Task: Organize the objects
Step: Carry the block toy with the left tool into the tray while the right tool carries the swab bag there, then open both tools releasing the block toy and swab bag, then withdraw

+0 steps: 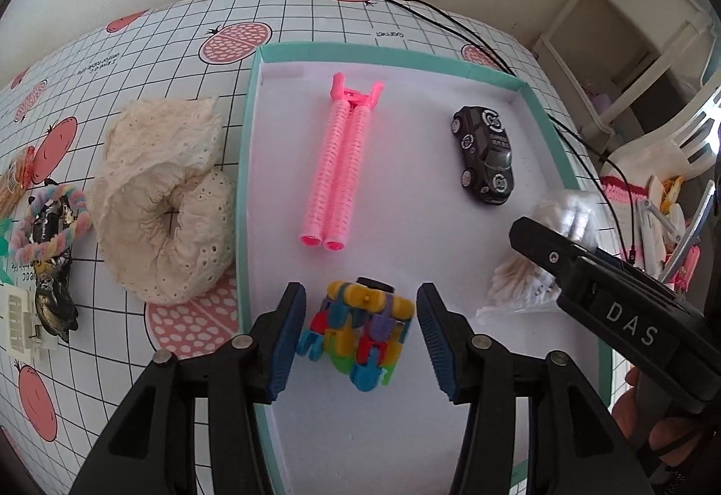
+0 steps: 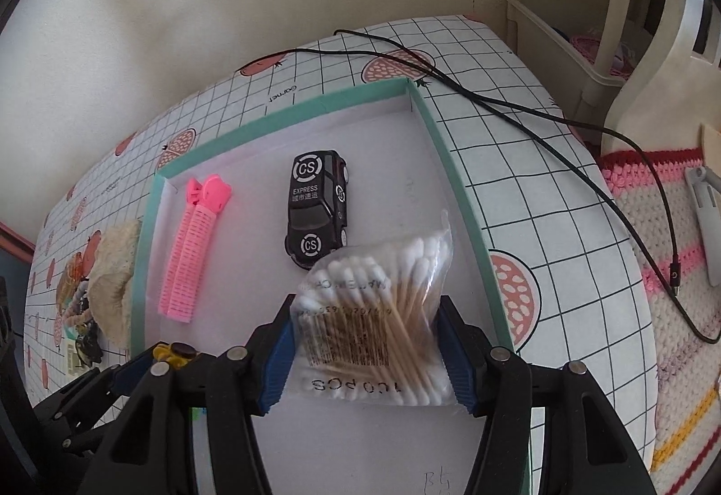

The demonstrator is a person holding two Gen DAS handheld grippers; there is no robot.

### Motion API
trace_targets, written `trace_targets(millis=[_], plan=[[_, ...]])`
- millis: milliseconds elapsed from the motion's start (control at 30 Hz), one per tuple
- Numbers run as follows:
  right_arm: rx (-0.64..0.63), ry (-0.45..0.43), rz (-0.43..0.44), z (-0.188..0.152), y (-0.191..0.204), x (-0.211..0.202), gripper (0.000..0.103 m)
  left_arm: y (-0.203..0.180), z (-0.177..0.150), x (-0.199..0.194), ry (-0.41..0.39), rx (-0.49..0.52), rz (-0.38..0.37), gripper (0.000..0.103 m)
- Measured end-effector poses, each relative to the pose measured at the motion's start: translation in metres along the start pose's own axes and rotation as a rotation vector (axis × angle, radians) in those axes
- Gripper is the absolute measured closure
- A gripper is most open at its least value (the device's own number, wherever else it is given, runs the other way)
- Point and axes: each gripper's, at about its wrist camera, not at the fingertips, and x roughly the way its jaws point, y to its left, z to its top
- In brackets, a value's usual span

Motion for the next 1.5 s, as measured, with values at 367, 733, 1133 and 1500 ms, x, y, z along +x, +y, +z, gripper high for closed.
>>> trace_targets(millis=[367,733,1133,1500], plan=[[0.016,-0.053,0.043,0.015,0.004,-0.028,0.033,-0.002,0.012,-0.031,-0.06,-0.01,-0.035,0.046],[0.023,-0.038,0.033,0.015,0.005,-0.029,0.033,0.019,0.021,-0.051,-0.139,-0.068,0.03,0.045],[-0.042,-0.042,0.019,0.013,0.022,-0.025,0.006,0.05,0.027,-0.055,-0.182,-0.134,0.095,0.025],[-0.084,-0.107,0.004,0.015,0.034,-0.036,0.0,0.059,0.027,-0.072,-0.264,-0.163,0.103,0.0]])
